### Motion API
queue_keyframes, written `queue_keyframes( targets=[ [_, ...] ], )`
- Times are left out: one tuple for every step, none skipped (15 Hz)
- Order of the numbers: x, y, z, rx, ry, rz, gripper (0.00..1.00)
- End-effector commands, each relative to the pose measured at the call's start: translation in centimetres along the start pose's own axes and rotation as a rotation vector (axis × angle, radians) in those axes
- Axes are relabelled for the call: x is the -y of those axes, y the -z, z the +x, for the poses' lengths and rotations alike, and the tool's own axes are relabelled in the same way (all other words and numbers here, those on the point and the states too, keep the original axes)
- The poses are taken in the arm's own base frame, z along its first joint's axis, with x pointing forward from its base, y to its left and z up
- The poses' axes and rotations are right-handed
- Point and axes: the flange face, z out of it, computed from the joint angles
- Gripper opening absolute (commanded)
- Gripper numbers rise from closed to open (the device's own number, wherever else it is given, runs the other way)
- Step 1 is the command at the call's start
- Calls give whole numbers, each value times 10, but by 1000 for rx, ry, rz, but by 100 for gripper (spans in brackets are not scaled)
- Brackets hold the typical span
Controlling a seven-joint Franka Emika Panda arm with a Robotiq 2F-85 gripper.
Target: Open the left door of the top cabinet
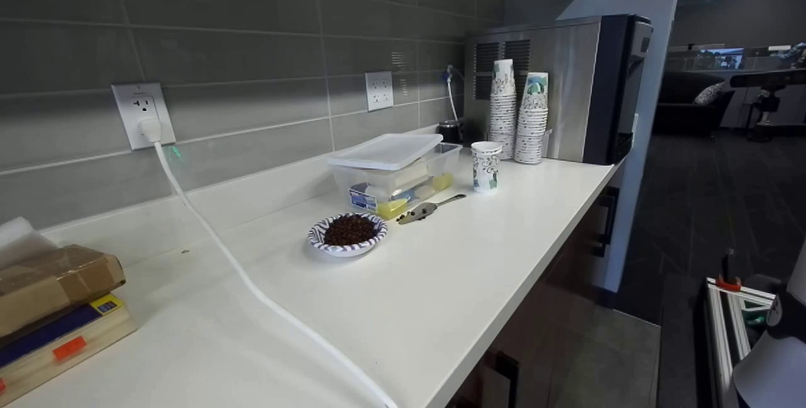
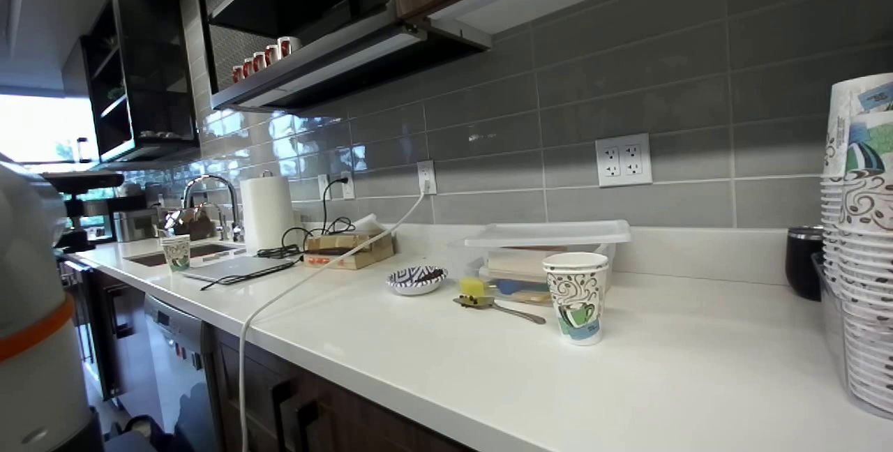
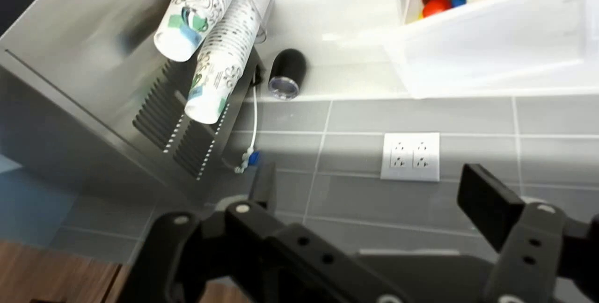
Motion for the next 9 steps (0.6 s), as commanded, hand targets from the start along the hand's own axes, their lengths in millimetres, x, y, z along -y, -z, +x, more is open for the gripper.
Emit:
queue_keyframes(
  targets=[
    [19,-3,-23,85,57,87,100],
    [25,-7,-28,108,65,103,100],
    [30,-9,-32,129,76,113,100],
    [35,-12,-37,150,91,124,100],
    [39,-14,-40,167,103,129,100],
    [42,-16,-45,180,117,135,100],
    [45,-18,-50,196,126,141,100],
    [48,-19,-53,207,134,145,100],
    [51,-21,-57,217,142,148,100]
  ],
)
